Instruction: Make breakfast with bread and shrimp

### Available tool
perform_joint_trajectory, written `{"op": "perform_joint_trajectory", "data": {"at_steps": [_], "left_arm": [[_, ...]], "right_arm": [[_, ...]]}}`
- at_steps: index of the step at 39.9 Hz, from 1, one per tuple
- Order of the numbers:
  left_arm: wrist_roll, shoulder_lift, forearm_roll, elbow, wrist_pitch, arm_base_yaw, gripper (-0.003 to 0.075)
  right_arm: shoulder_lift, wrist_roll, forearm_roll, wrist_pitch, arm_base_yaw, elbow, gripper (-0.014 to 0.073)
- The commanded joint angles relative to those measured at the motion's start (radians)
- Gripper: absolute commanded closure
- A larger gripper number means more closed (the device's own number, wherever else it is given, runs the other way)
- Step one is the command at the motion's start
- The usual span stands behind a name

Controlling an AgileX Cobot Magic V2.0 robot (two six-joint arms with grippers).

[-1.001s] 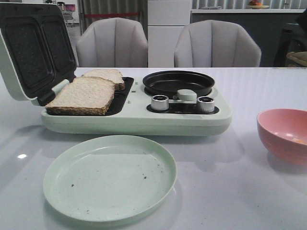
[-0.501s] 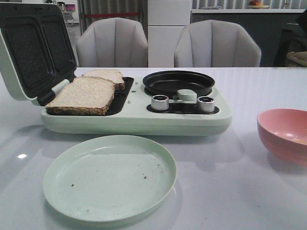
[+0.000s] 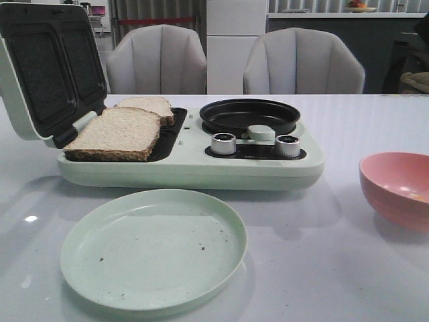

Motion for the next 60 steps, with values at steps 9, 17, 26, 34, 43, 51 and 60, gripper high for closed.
{"op": "perform_joint_trajectory", "data": {"at_steps": [9,17,26,34,43,51,60], "left_arm": [[0.005,-0.053,-0.134,-0.05,0.043,-0.063,0.0619],[0.009,-0.061,-0.134,-0.05,0.046,-0.141,0.0619],[0.02,-0.11,-0.061,-0.048,0.044,-0.262,0.0619],[0.022,-0.186,-0.016,-0.017,0.03,-0.345,0.0619],[0.028,-0.337,0.062,0.113,-0.04,-0.437,0.0619],[0.028,-0.495,0.129,0.239,-0.095,-0.523,0.0619],[0.028,-0.677,0.146,0.402,-0.144,-0.596,0.0619]], "right_arm": [[-0.011,0.001,-0.004,-0.052,-0.003,-0.024,0.0099],[-0.011,0.001,-0.004,-0.052,-0.003,-0.024,0.0099],[-0.011,0.001,-0.004,-0.052,-0.003,-0.024,0.0099],[-0.011,0.001,-0.004,-0.052,-0.003,-0.024,0.0099],[-0.011,0.001,-0.004,-0.052,-0.003,-0.024,0.0099],[-0.011,0.001,-0.004,-0.052,-0.003,-0.024,0.0099],[-0.011,0.001,-0.004,-0.052,-0.003,-0.024,0.0099]]}}
